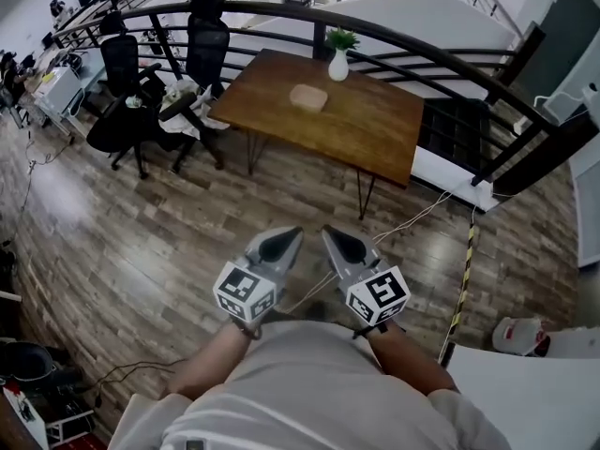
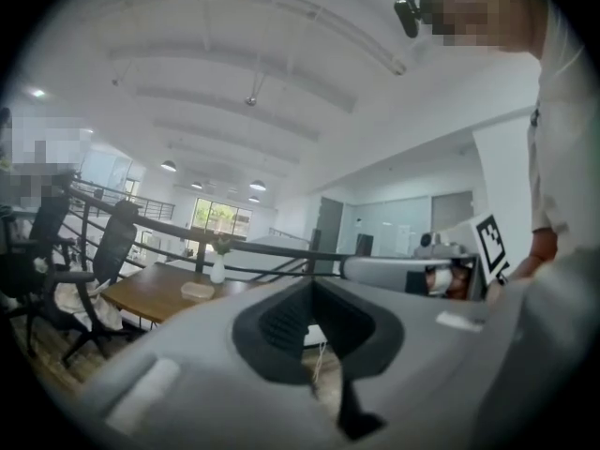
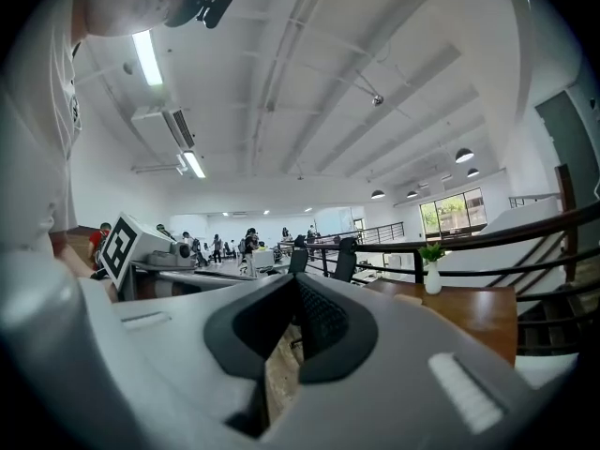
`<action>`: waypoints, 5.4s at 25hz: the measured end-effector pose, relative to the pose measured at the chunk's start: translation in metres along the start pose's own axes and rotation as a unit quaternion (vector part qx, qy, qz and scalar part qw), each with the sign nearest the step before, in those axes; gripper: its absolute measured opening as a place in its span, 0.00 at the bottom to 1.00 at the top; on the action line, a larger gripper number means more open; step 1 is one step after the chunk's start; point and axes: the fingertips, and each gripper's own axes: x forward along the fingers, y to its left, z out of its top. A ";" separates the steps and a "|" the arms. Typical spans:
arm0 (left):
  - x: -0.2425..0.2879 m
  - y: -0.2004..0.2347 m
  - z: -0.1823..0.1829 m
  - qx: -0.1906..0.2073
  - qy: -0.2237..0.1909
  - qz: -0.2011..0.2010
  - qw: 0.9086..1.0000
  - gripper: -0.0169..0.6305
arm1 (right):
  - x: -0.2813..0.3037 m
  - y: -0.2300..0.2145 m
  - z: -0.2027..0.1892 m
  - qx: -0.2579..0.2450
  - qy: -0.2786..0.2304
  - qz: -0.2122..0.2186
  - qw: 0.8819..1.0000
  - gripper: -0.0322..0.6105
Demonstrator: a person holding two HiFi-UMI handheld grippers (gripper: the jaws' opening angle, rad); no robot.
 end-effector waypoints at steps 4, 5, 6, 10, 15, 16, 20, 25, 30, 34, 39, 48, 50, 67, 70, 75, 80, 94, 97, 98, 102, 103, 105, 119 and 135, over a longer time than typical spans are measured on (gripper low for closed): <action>0.029 0.006 0.003 0.003 0.010 0.004 1.000 0.03 | 0.001 -0.032 -0.001 0.016 -0.001 -0.005 1.000 0.06; 0.034 0.008 0.001 0.003 0.013 0.006 1.000 0.03 | 0.000 -0.037 -0.003 0.020 0.000 -0.006 1.000 0.06; 0.040 0.010 0.000 0.002 0.015 0.008 1.000 0.03 | -0.002 -0.042 -0.006 0.023 0.000 -0.006 1.000 0.06; 0.068 0.012 0.000 0.001 0.020 -0.002 1.000 0.03 | -0.003 -0.066 -0.008 0.036 0.001 -0.014 0.999 0.06; 0.100 0.018 0.002 0.002 0.020 -0.019 1.000 0.03 | -0.001 -0.094 -0.007 0.034 -0.001 -0.030 0.999 0.06; 0.106 0.020 0.004 0.002 0.019 -0.022 1.000 0.03 | 0.000 -0.099 -0.006 0.035 0.000 -0.033 0.999 0.06; 0.128 0.030 0.010 0.006 0.018 -0.028 0.999 0.03 | 0.008 -0.118 -0.003 0.034 0.002 -0.036 0.999 0.06; 0.145 0.061 0.009 -0.003 0.021 -0.032 0.999 0.03 | 0.037 -0.141 -0.003 0.037 0.006 -0.041 0.998 0.06; 0.158 0.104 0.019 -0.003 0.018 -0.038 0.999 0.03 | 0.079 -0.158 -0.001 0.037 0.005 -0.051 0.998 0.06; 0.160 0.155 0.032 -0.004 0.016 -0.039 0.999 0.03 | 0.126 -0.167 0.009 0.030 0.001 -0.063 0.998 0.06; 0.161 0.225 0.056 -0.001 0.015 -0.047 0.999 0.03 | 0.197 -0.175 0.022 0.031 0.000 -0.070 0.997 0.06; 0.148 0.328 0.082 0.001 0.011 -0.061 0.998 0.03 | 0.306 -0.166 0.034 0.033 -0.005 -0.076 0.997 0.06; 0.146 0.342 0.080 -0.003 0.013 -0.061 0.998 0.03 | 0.320 -0.165 0.031 0.037 -0.002 -0.075 0.997 0.06; 0.204 0.427 0.083 -0.017 0.025 -0.023 0.999 0.03 | 0.402 -0.244 0.032 0.041 0.014 -0.041 0.998 0.06; 0.234 0.433 0.082 -0.021 0.028 -0.023 0.999 0.03 | 0.407 -0.273 0.032 0.045 0.015 -0.038 0.998 0.06; 0.291 0.438 0.099 -0.022 0.017 -0.025 0.999 0.03 | 0.405 -0.333 0.047 0.041 0.006 -0.039 0.998 0.06; 0.343 0.446 0.108 -0.011 0.019 -0.024 0.999 0.03 | 0.403 -0.388 0.061 0.036 0.001 -0.039 0.999 0.06; 0.450 0.461 0.120 -0.020 0.042 -0.104 0.993 0.03 | 0.411 -0.482 0.071 0.052 -0.003 -0.100 0.994 0.06; 0.467 0.475 0.124 -0.023 0.047 -0.127 0.991 0.03 | 0.422 -0.495 0.077 0.053 -0.007 -0.120 0.991 0.06; 0.471 0.480 0.125 -0.024 0.049 -0.136 0.989 0.03 | 0.425 -0.500 0.080 0.055 -0.011 -0.129 0.990 0.06; 0.479 0.509 0.138 -0.011 0.048 -0.169 0.984 0.03 | 0.445 -0.518 0.089 0.056 -0.024 -0.176 0.982 0.06; 0.479 0.519 0.142 -0.006 0.046 -0.173 0.984 0.03 | 0.453 -0.520 0.091 0.056 -0.027 -0.186 0.981 0.06; 0.479 0.540 0.151 0.002 0.043 -0.181 0.983 0.03 | 0.471 -0.519 0.093 0.056 -0.034 -0.198 0.978 0.06; 0.454 0.642 0.139 0.013 0.066 -0.246 0.967 0.03 | 0.564 -0.489 0.060 0.092 -0.020 -0.254 0.962 0.06; 0.483 0.670 0.053 0.011 0.156 -0.264 0.952 0.03 | 0.569 -0.535 -0.012 0.159 0.023 -0.276 0.948 0.06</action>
